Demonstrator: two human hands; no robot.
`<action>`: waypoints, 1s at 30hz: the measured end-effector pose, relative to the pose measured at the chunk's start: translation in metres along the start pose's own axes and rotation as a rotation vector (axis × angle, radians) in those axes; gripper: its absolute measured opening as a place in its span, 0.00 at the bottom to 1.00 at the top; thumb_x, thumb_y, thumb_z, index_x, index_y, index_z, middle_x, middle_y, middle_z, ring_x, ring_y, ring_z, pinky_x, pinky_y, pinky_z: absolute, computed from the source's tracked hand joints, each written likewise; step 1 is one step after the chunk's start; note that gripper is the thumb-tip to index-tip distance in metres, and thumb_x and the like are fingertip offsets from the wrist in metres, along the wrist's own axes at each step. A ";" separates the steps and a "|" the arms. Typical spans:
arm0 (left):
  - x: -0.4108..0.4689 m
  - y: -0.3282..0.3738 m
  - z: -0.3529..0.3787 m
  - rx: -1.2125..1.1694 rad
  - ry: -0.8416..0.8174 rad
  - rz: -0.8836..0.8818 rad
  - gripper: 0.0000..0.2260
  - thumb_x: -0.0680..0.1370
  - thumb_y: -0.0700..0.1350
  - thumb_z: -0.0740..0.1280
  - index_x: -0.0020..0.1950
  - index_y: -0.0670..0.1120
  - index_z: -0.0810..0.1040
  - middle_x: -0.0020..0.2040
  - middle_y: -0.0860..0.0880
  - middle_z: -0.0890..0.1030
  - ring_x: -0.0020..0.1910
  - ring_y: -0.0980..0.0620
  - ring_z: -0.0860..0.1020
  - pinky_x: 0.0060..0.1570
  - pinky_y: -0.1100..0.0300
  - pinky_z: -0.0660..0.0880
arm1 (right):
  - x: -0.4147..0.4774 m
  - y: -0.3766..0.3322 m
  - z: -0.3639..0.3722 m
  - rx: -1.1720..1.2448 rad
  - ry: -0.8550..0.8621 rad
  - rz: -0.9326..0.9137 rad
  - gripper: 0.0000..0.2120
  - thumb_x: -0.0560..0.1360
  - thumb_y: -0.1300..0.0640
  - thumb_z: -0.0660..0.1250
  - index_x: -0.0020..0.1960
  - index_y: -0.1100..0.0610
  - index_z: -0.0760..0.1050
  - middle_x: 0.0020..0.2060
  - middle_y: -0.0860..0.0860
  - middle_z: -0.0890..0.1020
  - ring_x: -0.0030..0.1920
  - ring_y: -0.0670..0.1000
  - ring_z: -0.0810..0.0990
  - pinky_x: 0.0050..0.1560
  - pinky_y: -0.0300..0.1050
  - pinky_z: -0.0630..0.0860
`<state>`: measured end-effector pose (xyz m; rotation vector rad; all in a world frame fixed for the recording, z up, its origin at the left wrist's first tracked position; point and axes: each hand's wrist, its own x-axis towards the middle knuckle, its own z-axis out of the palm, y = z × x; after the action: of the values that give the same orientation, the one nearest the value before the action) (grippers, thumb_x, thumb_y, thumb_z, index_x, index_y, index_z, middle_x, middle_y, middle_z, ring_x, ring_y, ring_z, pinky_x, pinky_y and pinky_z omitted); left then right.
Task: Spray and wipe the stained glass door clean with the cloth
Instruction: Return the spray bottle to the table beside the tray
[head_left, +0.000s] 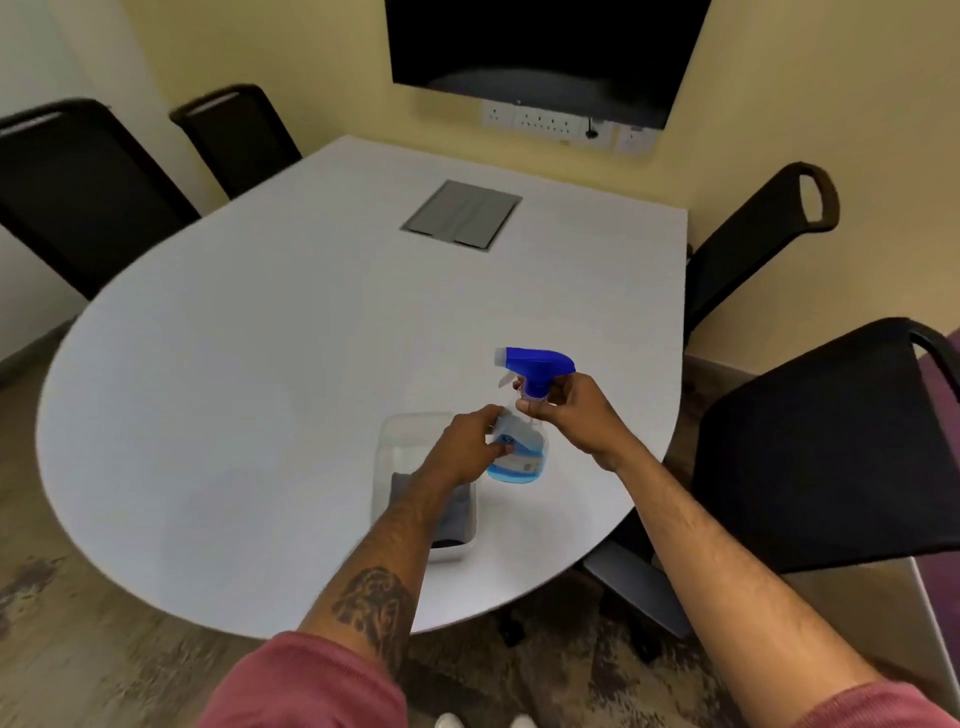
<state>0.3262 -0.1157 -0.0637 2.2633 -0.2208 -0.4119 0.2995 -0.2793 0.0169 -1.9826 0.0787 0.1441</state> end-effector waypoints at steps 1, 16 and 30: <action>0.008 -0.006 0.007 0.009 -0.011 -0.007 0.21 0.79 0.44 0.72 0.71 0.47 0.74 0.69 0.47 0.79 0.66 0.48 0.79 0.67 0.56 0.73 | 0.005 0.010 0.002 -0.001 0.005 0.026 0.19 0.76 0.58 0.73 0.65 0.59 0.76 0.59 0.54 0.83 0.62 0.55 0.80 0.68 0.57 0.75; 0.063 -0.043 0.064 0.055 -0.122 -0.056 0.19 0.79 0.43 0.71 0.69 0.41 0.75 0.67 0.42 0.80 0.65 0.44 0.79 0.67 0.53 0.74 | 0.047 0.094 0.019 -0.013 0.021 0.258 0.22 0.76 0.58 0.73 0.67 0.60 0.74 0.59 0.57 0.82 0.61 0.56 0.80 0.61 0.48 0.77; 0.032 -0.091 -0.024 -0.027 0.099 -0.148 0.18 0.74 0.41 0.76 0.64 0.43 0.79 0.53 0.46 0.82 0.51 0.47 0.82 0.58 0.51 0.79 | -0.001 0.117 0.037 -0.448 -0.265 0.611 0.26 0.67 0.36 0.75 0.55 0.54 0.77 0.51 0.48 0.82 0.52 0.50 0.82 0.50 0.43 0.78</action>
<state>0.3670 -0.0482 -0.1243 2.2739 0.0037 -0.3767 0.2817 -0.2927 -0.1041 -2.3040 0.5177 0.8816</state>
